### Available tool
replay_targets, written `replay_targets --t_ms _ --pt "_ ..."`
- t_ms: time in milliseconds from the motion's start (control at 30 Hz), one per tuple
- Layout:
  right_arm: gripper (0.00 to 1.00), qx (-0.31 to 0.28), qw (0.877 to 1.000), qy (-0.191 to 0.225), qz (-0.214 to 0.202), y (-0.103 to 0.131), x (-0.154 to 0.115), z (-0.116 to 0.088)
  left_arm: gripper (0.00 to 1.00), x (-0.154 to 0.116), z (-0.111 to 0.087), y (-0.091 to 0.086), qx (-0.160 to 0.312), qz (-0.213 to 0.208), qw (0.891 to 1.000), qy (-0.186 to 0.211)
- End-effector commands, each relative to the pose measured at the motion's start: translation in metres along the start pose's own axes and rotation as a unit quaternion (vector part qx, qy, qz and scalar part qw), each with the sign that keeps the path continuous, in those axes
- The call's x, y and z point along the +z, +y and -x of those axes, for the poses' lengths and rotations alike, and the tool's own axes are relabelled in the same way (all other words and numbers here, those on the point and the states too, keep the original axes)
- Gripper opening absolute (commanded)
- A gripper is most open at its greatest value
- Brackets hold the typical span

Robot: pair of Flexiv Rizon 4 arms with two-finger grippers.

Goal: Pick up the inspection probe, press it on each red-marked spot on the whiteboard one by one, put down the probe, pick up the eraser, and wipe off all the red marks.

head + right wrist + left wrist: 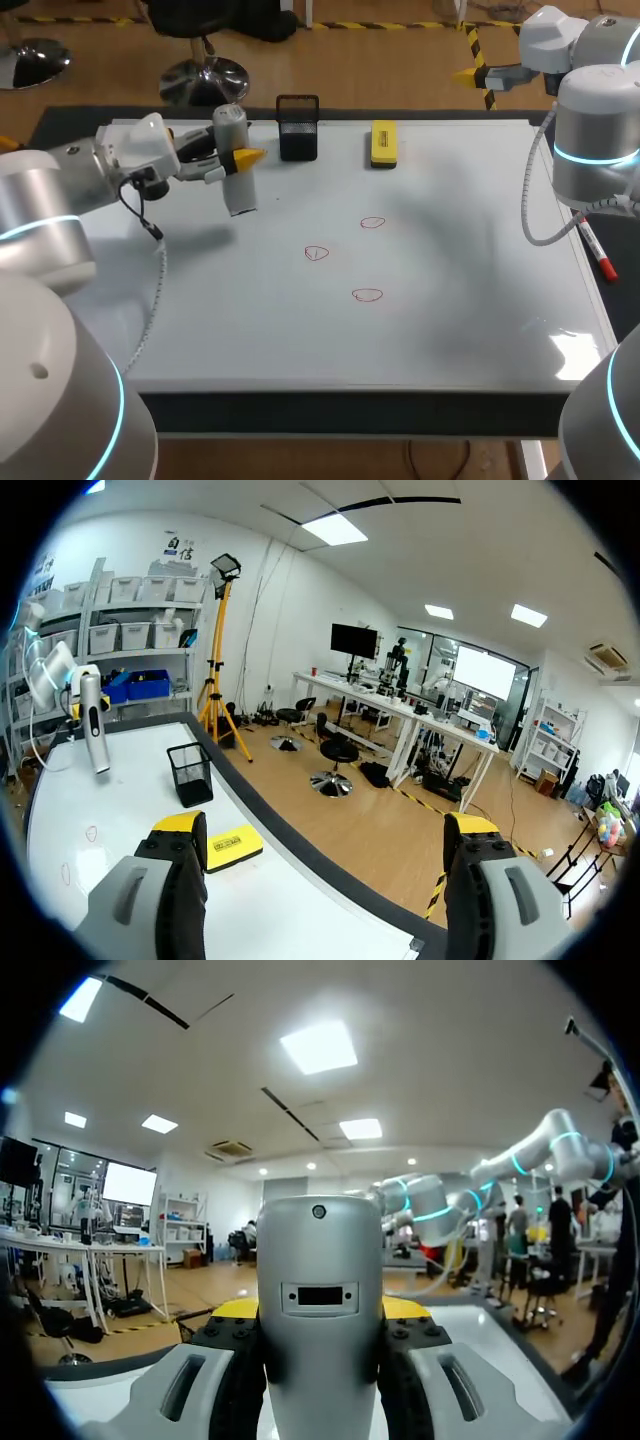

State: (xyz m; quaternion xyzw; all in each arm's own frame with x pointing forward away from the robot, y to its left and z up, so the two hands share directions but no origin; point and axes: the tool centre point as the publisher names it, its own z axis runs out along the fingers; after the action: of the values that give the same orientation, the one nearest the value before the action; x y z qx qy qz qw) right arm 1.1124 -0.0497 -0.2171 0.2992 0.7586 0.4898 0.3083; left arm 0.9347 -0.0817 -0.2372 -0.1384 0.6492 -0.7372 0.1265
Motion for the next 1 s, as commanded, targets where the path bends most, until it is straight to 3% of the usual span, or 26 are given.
replay_targets --t_ms 33,367,933,1000 --pt "1.00 0.000 1.000 0.000 -0.001 0.000 0.000 0.000 0.00 -0.011 0.010 0.002 -0.001 -0.005 1.000 -0.011" --pt "1.00 0.000 1.000 0.000 -0.001 0.000 0.000 0.000 0.00 -0.037 0.032 0.016 -0.002 -0.011 0.999 -0.035" --pt "1.00 0.000 1.000 0.000 -0.001 0.000 0.000 0.000 0.00 -0.044 0.039 0.019 0.002 -0.026 0.999 -0.029" --pt "1.00 -0.027 0.999 0.040 -0.011 0.006 0.005 0.000 0.00 -0.044 0.039 0.019 0.002 -0.026 0.999 -0.029"
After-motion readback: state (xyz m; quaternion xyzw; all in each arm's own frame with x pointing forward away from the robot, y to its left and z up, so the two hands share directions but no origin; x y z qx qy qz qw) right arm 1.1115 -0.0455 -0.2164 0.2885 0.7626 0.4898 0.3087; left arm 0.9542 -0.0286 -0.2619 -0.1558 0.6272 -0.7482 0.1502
